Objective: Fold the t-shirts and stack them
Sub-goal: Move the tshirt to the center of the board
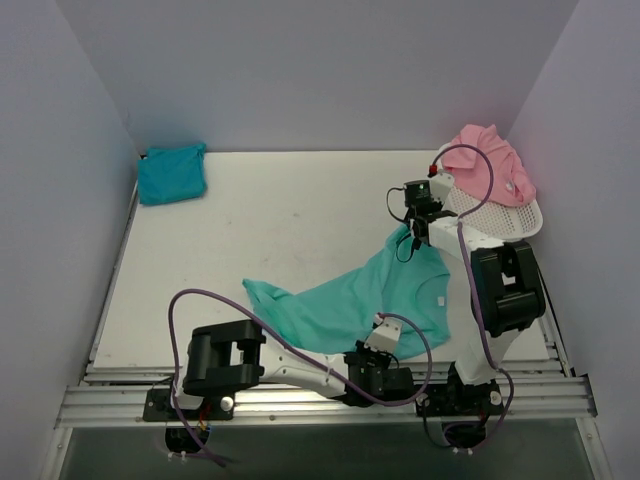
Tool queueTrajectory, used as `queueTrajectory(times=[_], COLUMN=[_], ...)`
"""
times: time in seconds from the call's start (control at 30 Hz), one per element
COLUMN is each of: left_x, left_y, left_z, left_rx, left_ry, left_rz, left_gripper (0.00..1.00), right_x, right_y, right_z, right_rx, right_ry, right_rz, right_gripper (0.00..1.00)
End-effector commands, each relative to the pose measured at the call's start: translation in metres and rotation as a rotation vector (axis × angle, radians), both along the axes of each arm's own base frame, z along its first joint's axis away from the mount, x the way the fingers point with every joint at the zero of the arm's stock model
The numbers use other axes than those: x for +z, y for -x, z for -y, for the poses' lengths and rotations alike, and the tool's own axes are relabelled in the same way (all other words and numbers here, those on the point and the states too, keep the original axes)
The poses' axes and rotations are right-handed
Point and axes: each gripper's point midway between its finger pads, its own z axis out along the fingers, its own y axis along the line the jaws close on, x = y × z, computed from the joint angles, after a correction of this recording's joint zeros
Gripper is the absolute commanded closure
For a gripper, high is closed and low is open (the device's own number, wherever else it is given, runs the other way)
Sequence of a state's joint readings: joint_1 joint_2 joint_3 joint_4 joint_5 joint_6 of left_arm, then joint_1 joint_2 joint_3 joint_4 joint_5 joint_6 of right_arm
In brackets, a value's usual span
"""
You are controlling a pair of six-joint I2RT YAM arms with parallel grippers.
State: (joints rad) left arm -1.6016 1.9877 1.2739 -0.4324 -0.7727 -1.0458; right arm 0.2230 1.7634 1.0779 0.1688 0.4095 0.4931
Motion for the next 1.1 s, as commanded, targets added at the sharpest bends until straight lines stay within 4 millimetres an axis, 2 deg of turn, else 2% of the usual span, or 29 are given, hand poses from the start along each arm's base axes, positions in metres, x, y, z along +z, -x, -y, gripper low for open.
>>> queueTrajectory(times=[0.0,0.03,0.07,0.1,0.13,0.17,0.2,0.23,0.27,0.3,0.33,0.4,0.43,0.5,0.53,0.57,0.63,0.67,0.7,0.73,0.77,0.8,0.83,0.87,0.9,0.93,1.0,1.07], left_x=[0.019,0.043,0.058,0.085,0.097,0.116,0.144,0.156,0.172,0.197,0.207,0.236,0.247,0.270,0.278,0.285,0.304,0.313,0.325,0.332,0.341,0.351,0.363,0.370,0.377,0.388,0.405,0.410], left_y=[-0.001,-0.007,-0.011,-0.015,-0.020,-0.029,-0.032,-0.037,-0.043,-0.046,-0.049,-0.057,-0.059,-0.062,-0.063,-0.065,-0.068,-0.069,-0.070,-0.070,-0.071,-0.071,-0.071,-0.072,-0.074,-0.076,-0.079,-0.081], left_z=[-0.035,-0.046,-0.053,-0.060,-0.076,-0.085,-0.095,-0.109,-0.119,-0.130,-0.144,-0.167,-0.175,-0.192,-0.197,-0.204,-0.227,-0.235,-0.250,-0.254,-0.261,-0.274,-0.273,-0.279,-0.295,-0.300,-0.316,-0.328], left_rx=[0.023,0.038,0.053,0.069,0.081,0.102,0.116,0.125,0.141,0.154,0.157,0.183,0.186,0.162,0.154,0.151,0.151,0.159,0.148,0.143,0.139,0.144,0.149,0.158,0.185,0.222,0.255,0.247], left_ry=[-0.070,-0.059,-0.054,-0.008,-0.035,-0.025,0.028,0.007,0.014,0.063,0.039,0.070,0.069,0.069,0.074,0.073,0.083,0.102,0.115,0.141,0.158,0.211,0.292,0.316,0.375,0.453,0.558,0.564], left_rz=[-0.007,0.032,0.055,0.076,0.105,0.158,0.180,0.205,0.252,0.269,0.292,0.346,0.362,0.404,0.415,0.430,0.461,0.469,0.483,0.486,0.498,0.493,0.489,0.507,0.510,0.515,0.546,0.583], left_gripper=[0.98,0.98,0.98,0.98,0.98,0.98,0.98,0.98,0.98,0.98,0.98,0.98,0.98,0.98,0.98,0.98,0.98,0.98,0.98,0.98,0.98,0.98,0.98,0.98,0.98,0.98,0.98,0.98], right_x=[0.025,0.032,0.035,0.042,0.058,0.064,0.073,0.094,0.100,0.112,0.132,0.153,0.179,0.201,0.225,0.232,0.266,0.274,0.292,0.313,0.322,0.344,0.362,0.370,0.381,0.398,0.415,0.431], right_y=[0.001,0.001,0.004,0.005,0.007,0.011,0.016,0.021,0.029,0.034,0.046,0.064,0.077,0.098,0.112,0.123,0.147,0.157,0.168,0.189,0.201,0.216,0.239,0.250,0.262,0.284,0.306,0.324], right_z=[0.003,0.002,0.000,-0.004,-0.006,-0.008,-0.013,-0.015,-0.013,-0.015,-0.017,-0.016,-0.014,-0.021,-0.020,-0.024,-0.032,-0.034,-0.037,-0.045,-0.046,-0.045,-0.048,-0.047,-0.046,-0.044,-0.045,-0.040], right_rx=[-0.010,-0.005,-0.003,0.006,0.011,0.012,0.024,0.027,0.022,0.025,0.036,0.041,0.043,0.081,0.102,0.140,0.258,0.302,0.350,0.440,0.488,0.522,0.587,0.615,0.633,0.671,0.730,0.750], right_ry=[-0.004,-0.013,-0.016,-0.021,-0.030,-0.029,-0.032,-0.038,-0.029,-0.030,-0.038,-0.029,-0.043,-0.038,-0.059,-0.063,-0.099,-0.105,-0.121,-0.160,-0.157,-0.173,-0.197,-0.201,-0.209,-0.224,-0.234,-0.226], right_rz=[0.049,0.063,0.059,0.069,0.102,0.102,0.115,0.157,0.151,0.173,0.205,0.224,0.283,0.307,0.361,0.362,0.435,0.442,0.485,0.547,0.568,0.626,0.686,0.712,0.748,0.814,0.889,0.965], right_gripper=[1.00,1.00,1.00,1.00,1.00,1.00,1.00,1.00,1.00,1.00,1.00,1.00,1.00,1.00,1.00,1.00,1.00,1.00,1.00,1.00,1.00,1.00,1.00,1.00,1.00,1.00,1.00,1.00])
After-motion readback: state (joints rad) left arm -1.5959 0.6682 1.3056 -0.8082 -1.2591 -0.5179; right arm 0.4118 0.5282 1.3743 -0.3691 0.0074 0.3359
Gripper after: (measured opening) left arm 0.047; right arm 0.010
